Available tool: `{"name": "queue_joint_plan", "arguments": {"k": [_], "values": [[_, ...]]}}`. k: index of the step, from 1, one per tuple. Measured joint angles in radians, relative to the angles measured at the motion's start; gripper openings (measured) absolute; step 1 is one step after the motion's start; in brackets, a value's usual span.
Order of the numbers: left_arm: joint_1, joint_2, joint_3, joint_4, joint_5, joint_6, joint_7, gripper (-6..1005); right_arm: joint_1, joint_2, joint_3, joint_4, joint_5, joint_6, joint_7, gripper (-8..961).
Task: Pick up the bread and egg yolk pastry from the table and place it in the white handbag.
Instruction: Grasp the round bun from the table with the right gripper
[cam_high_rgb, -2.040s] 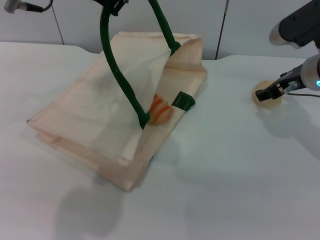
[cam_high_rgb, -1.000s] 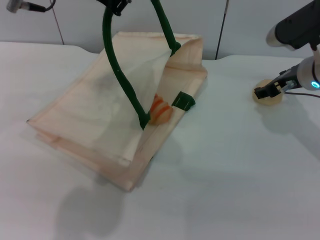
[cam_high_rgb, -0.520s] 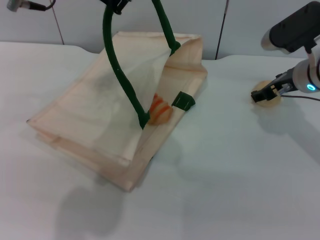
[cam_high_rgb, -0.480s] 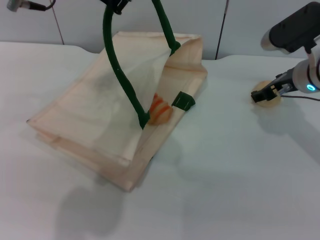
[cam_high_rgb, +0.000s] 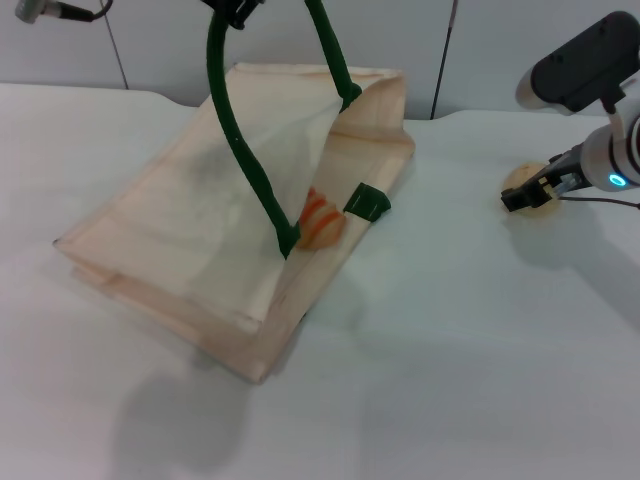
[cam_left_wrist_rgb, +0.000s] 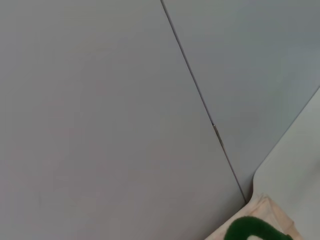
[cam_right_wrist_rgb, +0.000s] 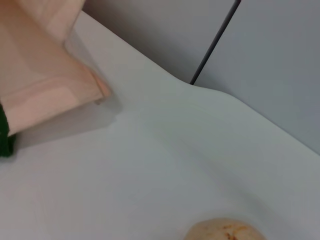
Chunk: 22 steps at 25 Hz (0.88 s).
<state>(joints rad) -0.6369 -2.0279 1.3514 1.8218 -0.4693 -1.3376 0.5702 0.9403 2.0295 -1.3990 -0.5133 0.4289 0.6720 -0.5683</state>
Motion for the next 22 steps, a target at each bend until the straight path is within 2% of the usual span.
{"name": "queue_joint_plan", "arguments": {"k": [3,13,22], "values": [[0.000,0.000,0.000,0.000,0.000,0.000,0.000,145,0.000,0.000,0.000,0.001,0.000,0.000,-0.001,833],[0.000,0.000,0.002,-0.009,0.000,0.000,0.000,147,0.000,0.000,0.003,0.003,-0.001,-0.007,0.002,723],[-0.002,0.000,-0.003,-0.009,0.000,0.001,0.000,148,0.012,-0.003,0.001,0.011,-0.006,0.000,0.004,676]]}}
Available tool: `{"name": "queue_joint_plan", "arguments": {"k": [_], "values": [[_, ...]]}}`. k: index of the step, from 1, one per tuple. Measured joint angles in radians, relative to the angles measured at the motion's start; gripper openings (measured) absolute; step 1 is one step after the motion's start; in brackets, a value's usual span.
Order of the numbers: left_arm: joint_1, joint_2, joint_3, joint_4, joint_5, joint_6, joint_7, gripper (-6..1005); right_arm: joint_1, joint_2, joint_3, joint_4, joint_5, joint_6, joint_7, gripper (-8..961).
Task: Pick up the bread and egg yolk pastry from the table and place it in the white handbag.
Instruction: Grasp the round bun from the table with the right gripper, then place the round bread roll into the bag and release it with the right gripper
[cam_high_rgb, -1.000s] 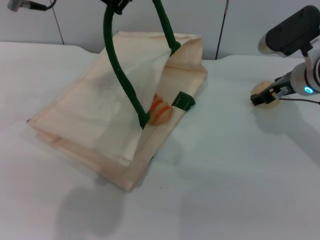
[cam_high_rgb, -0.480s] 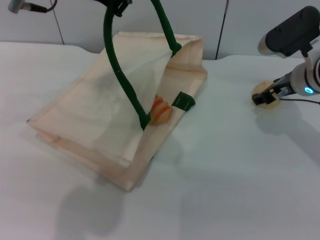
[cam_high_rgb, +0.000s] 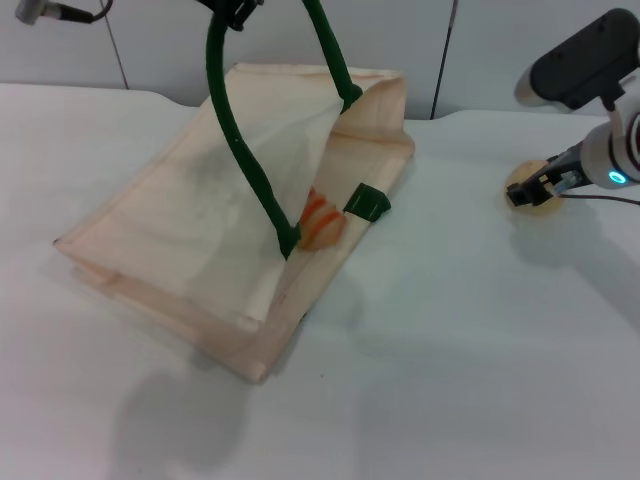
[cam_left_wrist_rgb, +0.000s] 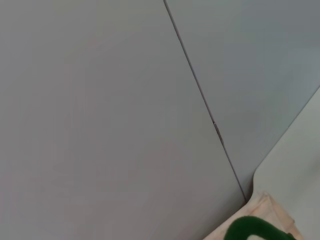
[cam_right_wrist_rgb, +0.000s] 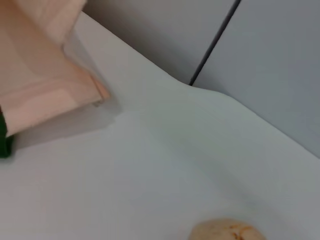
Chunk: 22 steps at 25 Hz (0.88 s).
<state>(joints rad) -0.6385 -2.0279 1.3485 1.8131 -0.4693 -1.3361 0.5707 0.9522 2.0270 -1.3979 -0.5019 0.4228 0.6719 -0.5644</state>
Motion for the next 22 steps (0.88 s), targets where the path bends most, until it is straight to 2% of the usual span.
{"name": "queue_joint_plan", "arguments": {"k": [10,19,22], "values": [[0.002,0.000,-0.002,0.000,0.005,0.000,-0.001,150,0.009,0.003,-0.001,-0.025,0.002,0.011,0.001,603],[0.006,0.000,-0.004,-0.002,0.008,0.002,0.000,151,-0.034,0.009,-0.023,-0.206,0.037,0.101,0.000,528],[0.007,0.000,-0.003,-0.003,0.007,0.015,0.000,152,-0.070,0.009,-0.098,-0.299,0.104,0.134,-0.001,509]]}}
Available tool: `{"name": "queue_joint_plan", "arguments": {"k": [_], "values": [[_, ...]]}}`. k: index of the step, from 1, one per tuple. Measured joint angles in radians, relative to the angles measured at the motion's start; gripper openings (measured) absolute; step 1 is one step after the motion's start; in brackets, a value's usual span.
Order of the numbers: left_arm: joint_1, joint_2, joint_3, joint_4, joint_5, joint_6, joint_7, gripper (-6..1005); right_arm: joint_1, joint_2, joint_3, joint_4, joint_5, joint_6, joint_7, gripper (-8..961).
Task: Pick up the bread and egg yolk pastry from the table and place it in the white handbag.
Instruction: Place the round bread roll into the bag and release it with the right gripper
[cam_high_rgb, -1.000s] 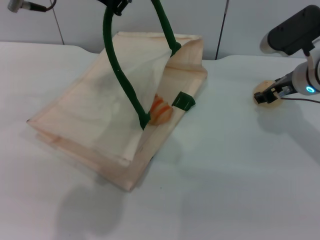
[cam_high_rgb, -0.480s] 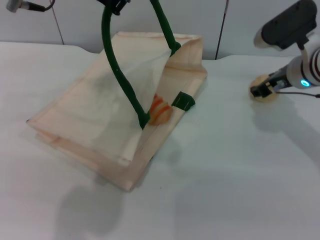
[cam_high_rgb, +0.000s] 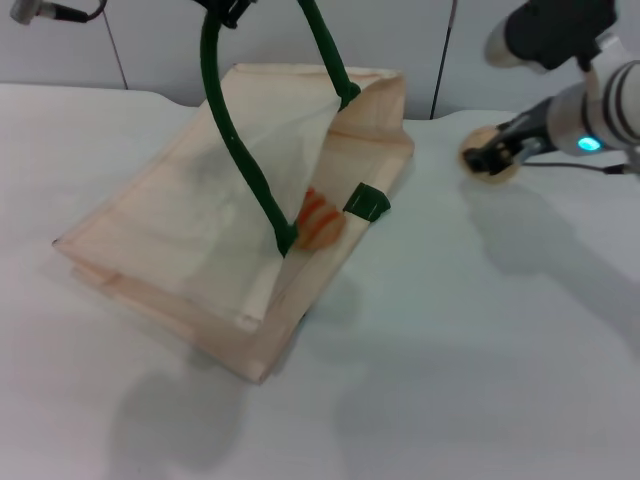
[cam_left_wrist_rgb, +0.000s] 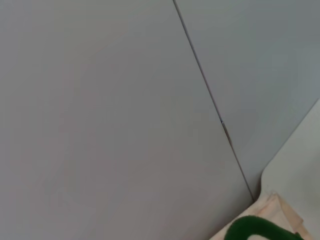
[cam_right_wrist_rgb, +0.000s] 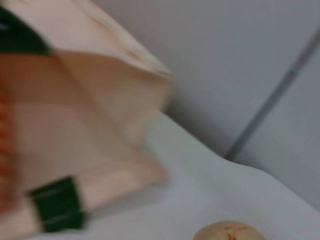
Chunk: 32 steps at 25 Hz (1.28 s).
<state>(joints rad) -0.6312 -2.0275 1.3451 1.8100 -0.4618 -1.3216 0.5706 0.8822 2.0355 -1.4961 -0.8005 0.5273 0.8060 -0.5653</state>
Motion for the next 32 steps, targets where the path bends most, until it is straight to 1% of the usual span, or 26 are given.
{"name": "queue_joint_plan", "arguments": {"k": [8,12,17,26,32], "values": [[0.004,0.001,0.002,-0.010,-0.005,0.030,0.002,153,-0.017,0.001,-0.196,-0.108,0.154,0.034,0.004,491],[0.004,0.000,0.007,-0.014,-0.009,0.047,0.002,154,-0.018,0.000,-0.247,-0.147,0.190,0.034,0.004,481],[0.003,0.000,0.009,-0.015,-0.050,0.061,0.006,154,-0.011,0.000,-0.254,-0.192,0.196,0.035,0.004,465],[-0.020,-0.001,0.009,-0.014,-0.115,0.066,0.025,156,0.016,-0.001,-0.255,-0.194,0.199,0.008,0.004,443],[-0.031,-0.002,0.017,-0.013,-0.141,0.076,0.026,157,0.022,0.000,-0.256,-0.189,0.199,-0.008,0.003,435]]}}
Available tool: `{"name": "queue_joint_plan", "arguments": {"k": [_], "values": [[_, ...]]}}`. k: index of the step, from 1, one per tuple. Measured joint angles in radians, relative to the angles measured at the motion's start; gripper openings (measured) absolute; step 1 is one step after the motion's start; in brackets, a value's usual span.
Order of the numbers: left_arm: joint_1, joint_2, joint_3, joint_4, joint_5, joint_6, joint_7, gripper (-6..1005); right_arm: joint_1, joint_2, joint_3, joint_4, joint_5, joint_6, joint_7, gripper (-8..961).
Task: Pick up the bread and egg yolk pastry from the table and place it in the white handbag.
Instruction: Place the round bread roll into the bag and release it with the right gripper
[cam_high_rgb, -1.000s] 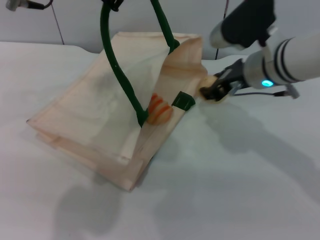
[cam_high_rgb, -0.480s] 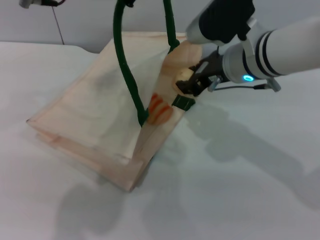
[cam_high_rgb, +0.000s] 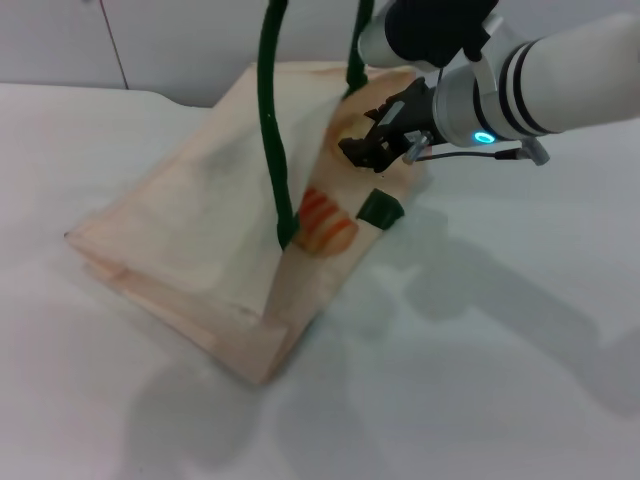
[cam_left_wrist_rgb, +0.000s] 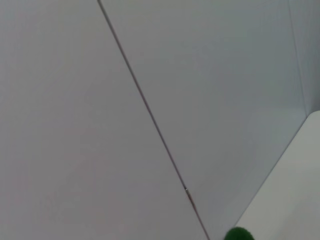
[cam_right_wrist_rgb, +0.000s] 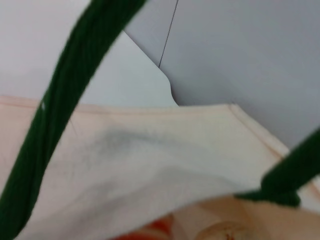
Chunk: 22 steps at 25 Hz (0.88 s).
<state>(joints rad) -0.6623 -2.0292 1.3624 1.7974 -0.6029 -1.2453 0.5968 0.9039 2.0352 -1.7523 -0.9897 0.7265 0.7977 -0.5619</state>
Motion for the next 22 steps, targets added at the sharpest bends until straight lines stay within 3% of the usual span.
{"name": "queue_joint_plan", "arguments": {"k": [9,16,22], "values": [[-0.002,0.000,0.029,0.010,-0.026,0.001,0.002,158,0.012,-0.003,0.003,0.069,0.006,-0.040,-0.007,419],[0.001,0.000,0.029,0.020,-0.027,0.001,0.002,159,0.037,-0.003,-0.023,0.132,0.156,-0.097,-0.097,416],[0.011,0.000,0.029,0.019,-0.018,0.012,0.003,160,0.078,-0.002,-0.021,0.219,0.178,-0.110,-0.094,405]]}}
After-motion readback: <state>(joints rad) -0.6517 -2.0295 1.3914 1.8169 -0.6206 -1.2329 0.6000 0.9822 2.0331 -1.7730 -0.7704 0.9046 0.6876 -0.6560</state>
